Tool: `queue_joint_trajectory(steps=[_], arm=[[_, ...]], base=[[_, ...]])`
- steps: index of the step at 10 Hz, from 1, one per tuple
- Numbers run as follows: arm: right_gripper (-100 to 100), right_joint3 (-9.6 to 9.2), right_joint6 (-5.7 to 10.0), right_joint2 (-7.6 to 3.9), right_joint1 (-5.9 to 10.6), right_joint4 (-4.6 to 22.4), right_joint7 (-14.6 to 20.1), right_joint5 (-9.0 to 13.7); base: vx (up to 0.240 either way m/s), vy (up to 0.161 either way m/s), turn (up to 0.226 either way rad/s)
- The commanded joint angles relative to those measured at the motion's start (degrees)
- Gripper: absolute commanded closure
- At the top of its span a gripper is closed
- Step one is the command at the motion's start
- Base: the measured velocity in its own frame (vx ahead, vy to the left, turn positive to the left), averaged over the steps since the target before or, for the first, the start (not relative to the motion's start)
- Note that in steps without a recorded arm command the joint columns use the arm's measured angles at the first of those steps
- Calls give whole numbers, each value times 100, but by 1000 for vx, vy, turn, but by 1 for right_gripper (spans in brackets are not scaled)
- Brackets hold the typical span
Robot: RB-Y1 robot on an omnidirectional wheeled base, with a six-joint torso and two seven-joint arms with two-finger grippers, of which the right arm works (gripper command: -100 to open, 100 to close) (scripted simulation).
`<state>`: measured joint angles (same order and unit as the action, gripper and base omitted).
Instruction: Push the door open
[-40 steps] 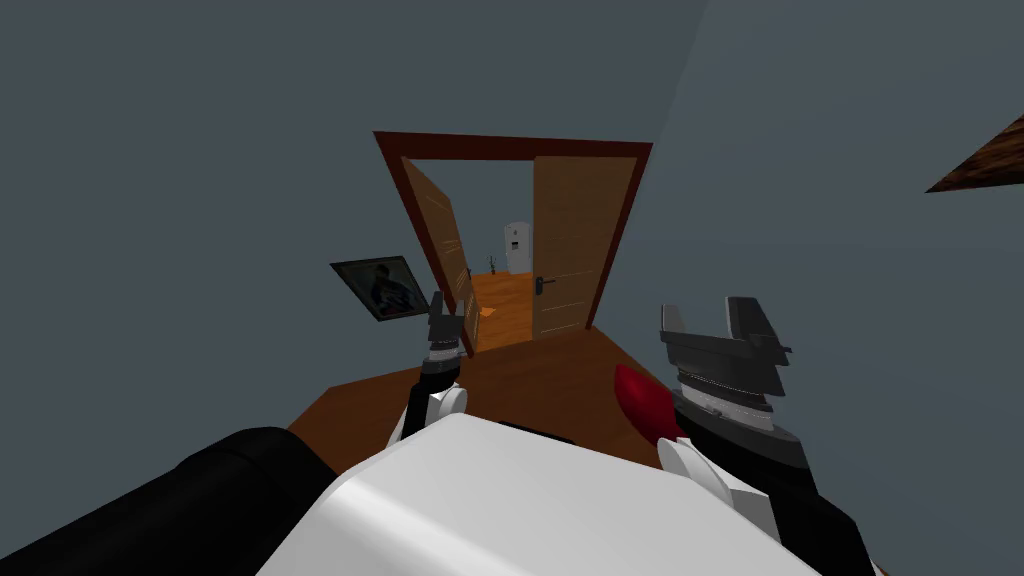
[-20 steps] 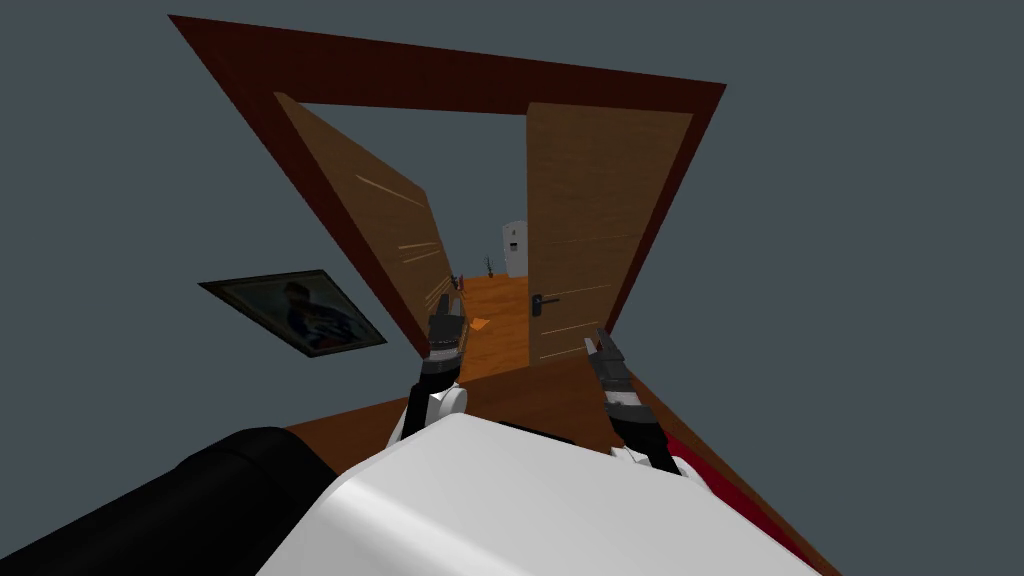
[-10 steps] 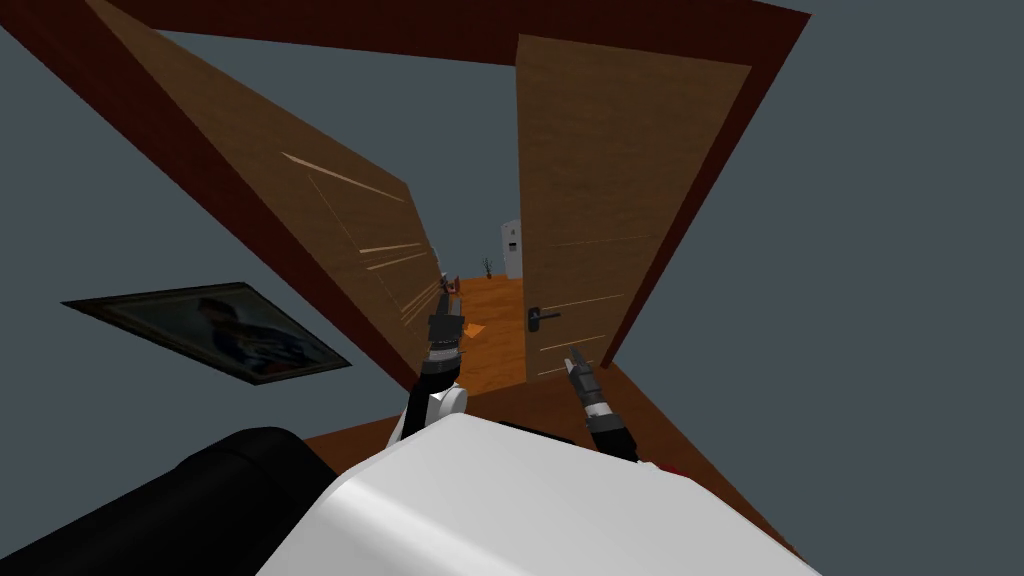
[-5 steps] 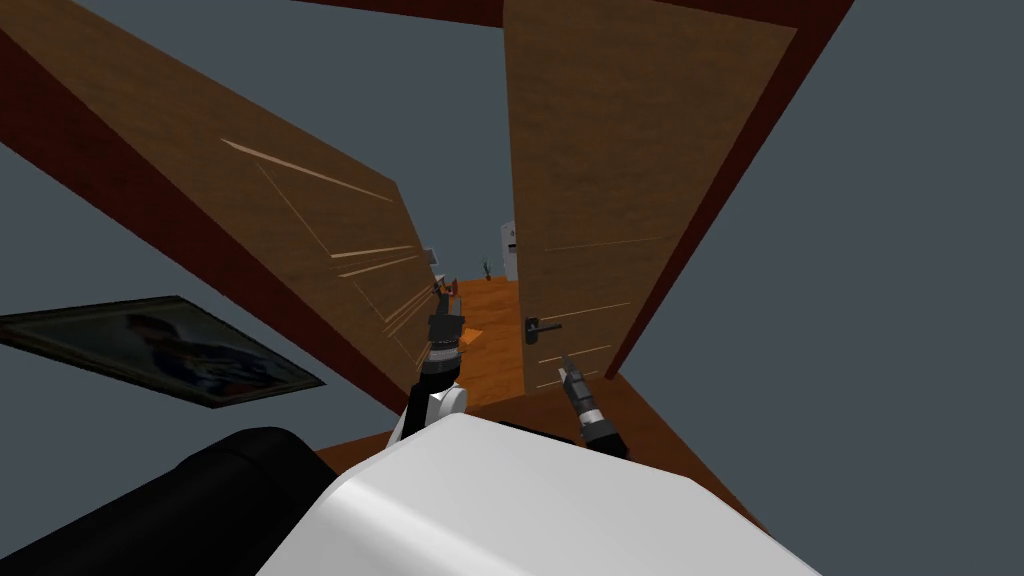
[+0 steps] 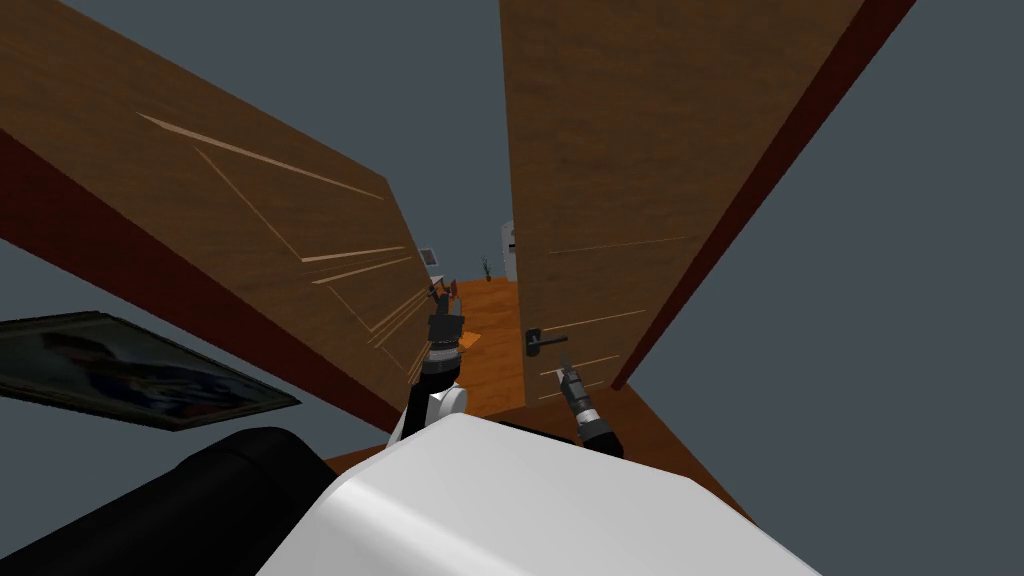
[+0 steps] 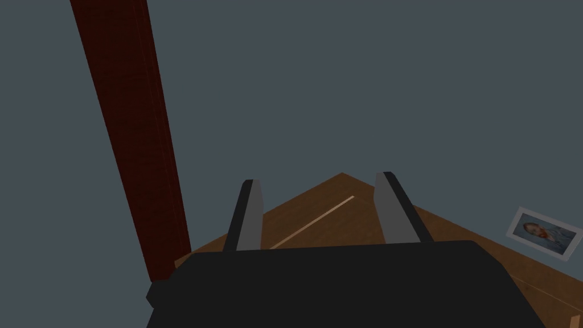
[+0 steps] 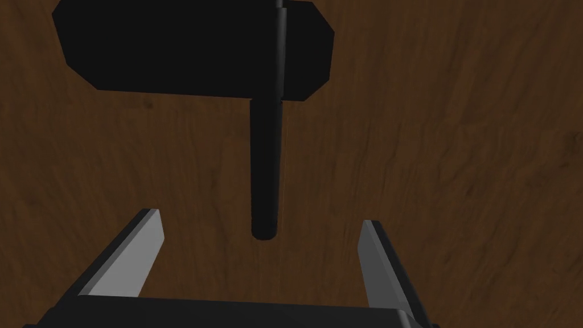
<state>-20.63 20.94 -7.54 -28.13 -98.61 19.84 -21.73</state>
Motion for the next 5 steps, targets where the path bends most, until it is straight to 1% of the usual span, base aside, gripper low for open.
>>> queue_joint_trajectory(steps=[1, 3, 5], arm=[[-100, 18, -62, 35, 64, 35, -10, 15], [-100, 38, -146, 81, 151, 76, -24, 32], [-100, 56, -218, 121, 225, 112, -35, 47]], base=[[193, 79, 40], [211, 96, 35], [197, 55, 33]])
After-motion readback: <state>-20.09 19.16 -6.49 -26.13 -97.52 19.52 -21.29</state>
